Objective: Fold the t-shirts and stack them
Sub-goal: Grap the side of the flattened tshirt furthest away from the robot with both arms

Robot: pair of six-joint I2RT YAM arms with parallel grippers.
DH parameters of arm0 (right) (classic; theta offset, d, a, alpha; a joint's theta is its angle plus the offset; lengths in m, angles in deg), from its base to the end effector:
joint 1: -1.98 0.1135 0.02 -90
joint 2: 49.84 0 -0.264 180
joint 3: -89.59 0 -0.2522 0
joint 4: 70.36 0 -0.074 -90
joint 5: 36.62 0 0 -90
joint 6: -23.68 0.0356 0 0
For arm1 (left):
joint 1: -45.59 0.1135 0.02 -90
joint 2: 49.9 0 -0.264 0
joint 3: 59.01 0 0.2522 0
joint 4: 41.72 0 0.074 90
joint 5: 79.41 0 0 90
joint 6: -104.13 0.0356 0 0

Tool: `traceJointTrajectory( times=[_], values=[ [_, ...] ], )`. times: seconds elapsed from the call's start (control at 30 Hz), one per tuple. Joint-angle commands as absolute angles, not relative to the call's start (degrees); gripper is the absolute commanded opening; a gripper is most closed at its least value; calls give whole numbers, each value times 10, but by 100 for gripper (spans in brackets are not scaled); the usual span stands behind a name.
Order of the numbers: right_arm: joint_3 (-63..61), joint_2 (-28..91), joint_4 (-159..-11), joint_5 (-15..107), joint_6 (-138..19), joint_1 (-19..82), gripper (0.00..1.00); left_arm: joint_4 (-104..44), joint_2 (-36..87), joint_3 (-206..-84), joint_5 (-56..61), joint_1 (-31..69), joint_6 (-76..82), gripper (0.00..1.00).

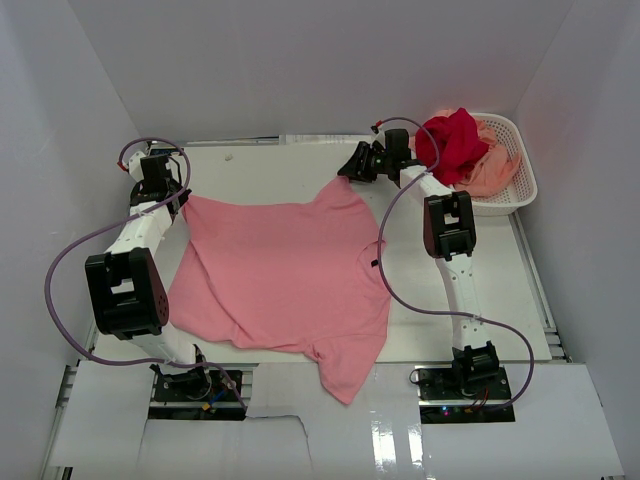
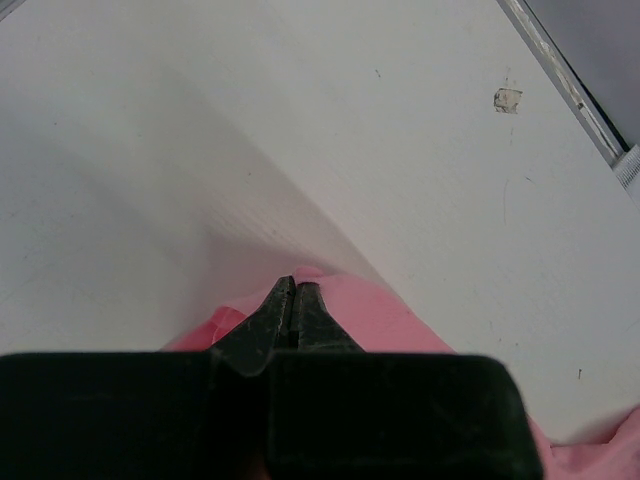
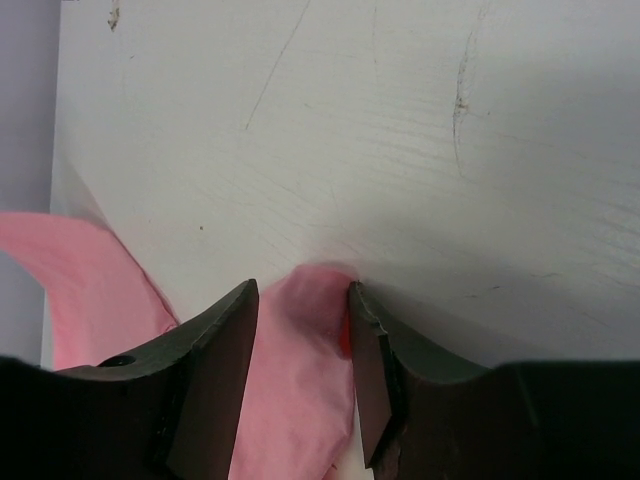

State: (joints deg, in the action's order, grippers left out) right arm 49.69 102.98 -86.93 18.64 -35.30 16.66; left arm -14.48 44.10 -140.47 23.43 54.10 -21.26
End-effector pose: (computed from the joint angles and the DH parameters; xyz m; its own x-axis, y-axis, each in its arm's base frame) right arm 0.5665 0.1694 0.1280 -0.7607 0.2385 -0.6038 -0.3466 0.6372 0.6884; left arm 0.3629 0.0623 0.2525 -0.3345 -0.6210 -0.7089 -0.6218 0.7107 -0.3292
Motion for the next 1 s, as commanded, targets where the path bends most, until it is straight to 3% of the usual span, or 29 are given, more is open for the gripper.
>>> traceJointTrajectory(
  times=[0.0, 0.13, 0.27, 0.33, 0.37, 0.4, 0.97],
  values=[
    [483, 1024, -947, 195, -378, 171, 49, -147, 425, -1415, 232, 540, -210, 0],
    [494, 1027, -969, 187, -386, 171, 47, -148, 424, -1412, 231, 541, -212, 0],
    [485, 1029, -974, 184, -386, 172, 25, -147, 423, -1413, 232, 540, -212, 0],
    [486, 1032, -970, 180, -383, 172, 22, -147, 422, -1412, 232, 540, -212, 0],
    [486, 1033, -967, 179, -382, 172, 10, -148, 421, -1412, 232, 540, -212, 0],
    [488, 1033, -964, 183, -381, 172, 8, -148, 422, -1412, 232, 540, -212, 0],
    [484, 948, -791, 130, -331, 75, 8, -127, 549, -1534, 226, 498, -182, 0]
  ],
)
